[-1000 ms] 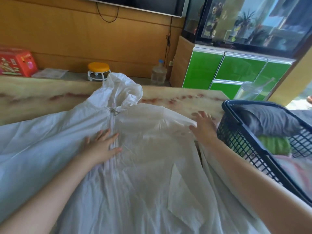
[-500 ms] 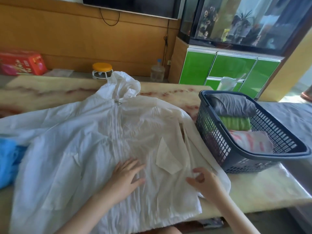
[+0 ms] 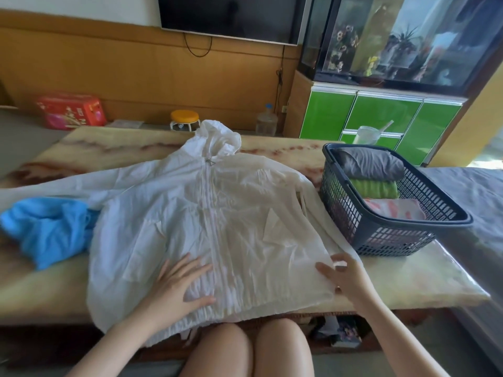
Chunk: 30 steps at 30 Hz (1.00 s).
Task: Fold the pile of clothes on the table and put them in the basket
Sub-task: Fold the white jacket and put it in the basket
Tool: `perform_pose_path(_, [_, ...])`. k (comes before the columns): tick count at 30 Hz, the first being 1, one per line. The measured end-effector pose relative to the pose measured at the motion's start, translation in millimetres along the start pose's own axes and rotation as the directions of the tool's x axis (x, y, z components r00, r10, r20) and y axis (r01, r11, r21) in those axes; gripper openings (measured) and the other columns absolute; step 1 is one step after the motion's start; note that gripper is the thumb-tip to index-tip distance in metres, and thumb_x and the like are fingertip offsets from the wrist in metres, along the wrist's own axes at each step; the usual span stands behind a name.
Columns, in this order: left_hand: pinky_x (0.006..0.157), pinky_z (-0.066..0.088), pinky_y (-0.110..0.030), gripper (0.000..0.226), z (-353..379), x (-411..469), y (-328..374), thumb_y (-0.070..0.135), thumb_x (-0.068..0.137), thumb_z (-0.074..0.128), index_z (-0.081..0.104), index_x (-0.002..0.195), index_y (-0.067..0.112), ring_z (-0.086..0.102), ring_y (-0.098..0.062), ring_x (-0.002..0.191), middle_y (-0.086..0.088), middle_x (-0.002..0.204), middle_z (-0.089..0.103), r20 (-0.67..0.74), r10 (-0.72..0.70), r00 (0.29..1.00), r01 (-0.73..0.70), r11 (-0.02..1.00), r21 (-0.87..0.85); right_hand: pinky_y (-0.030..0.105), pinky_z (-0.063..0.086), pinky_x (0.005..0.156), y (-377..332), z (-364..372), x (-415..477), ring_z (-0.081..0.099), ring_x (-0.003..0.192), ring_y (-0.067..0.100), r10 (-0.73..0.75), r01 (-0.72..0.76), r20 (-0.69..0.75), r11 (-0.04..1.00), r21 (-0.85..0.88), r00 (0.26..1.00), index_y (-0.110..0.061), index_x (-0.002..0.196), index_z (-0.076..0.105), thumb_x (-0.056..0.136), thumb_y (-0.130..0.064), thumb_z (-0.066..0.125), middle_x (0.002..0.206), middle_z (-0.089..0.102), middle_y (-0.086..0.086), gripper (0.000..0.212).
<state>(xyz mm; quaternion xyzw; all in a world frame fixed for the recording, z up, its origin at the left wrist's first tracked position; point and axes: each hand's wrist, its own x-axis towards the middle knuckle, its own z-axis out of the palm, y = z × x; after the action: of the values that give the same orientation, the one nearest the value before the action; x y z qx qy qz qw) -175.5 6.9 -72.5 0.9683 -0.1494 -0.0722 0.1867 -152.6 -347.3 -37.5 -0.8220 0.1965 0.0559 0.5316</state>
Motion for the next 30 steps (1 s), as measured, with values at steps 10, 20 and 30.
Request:
perform_pose_path(10, [0.110,0.020,-0.057,0.136,32.4,-81.0,-61.9,0.049,0.033,0.091,0.021,0.148,0.029,0.012,-0.027,0.143,-0.005,0.155,0.013,-0.331,-0.088,0.940,0.117,0.991,0.068,0.041,0.060,0.063,19.3,6.8,-14.8,0.065,0.092,0.033,0.054,-0.072,0.155,0.991,0.115,0.986,-0.004,0.123,0.048,0.077,-0.002,0.074,0.106,0.064,0.017,0.053])
perform_pose_path(20, [0.096,0.040,-0.044,0.082,51.2,-114.8,-54.4,0.015,0.050,0.091,0.046,0.119,0.022,0.042,-0.028,0.114,-0.015,0.123,0.039,-0.501,-0.695,0.515,0.228,0.675,-0.702,0.045,0.059,0.066,21.7,15.6,-24.7,0.065,0.093,0.034,0.031,-0.052,0.132,0.985,0.164,0.991,-0.007,0.119,0.050,0.076,-0.007,0.076,0.111,0.062,0.015,0.051])
perform_pose_path(30, [0.054,0.053,-0.016,0.045,5.2,-135.8,-37.0,-0.012,0.086,0.050,0.063,0.101,0.028,0.057,-0.008,0.051,-0.010,0.104,0.054,-0.329,-0.681,0.654,-0.082,0.368,-0.926,0.026,0.059,0.063,14.2,2.6,-40.6,0.066,0.094,0.031,-0.006,-0.038,0.161,0.963,0.266,0.987,0.001,0.115,0.056,0.083,-0.001,0.066,0.107,0.065,0.018,0.034])
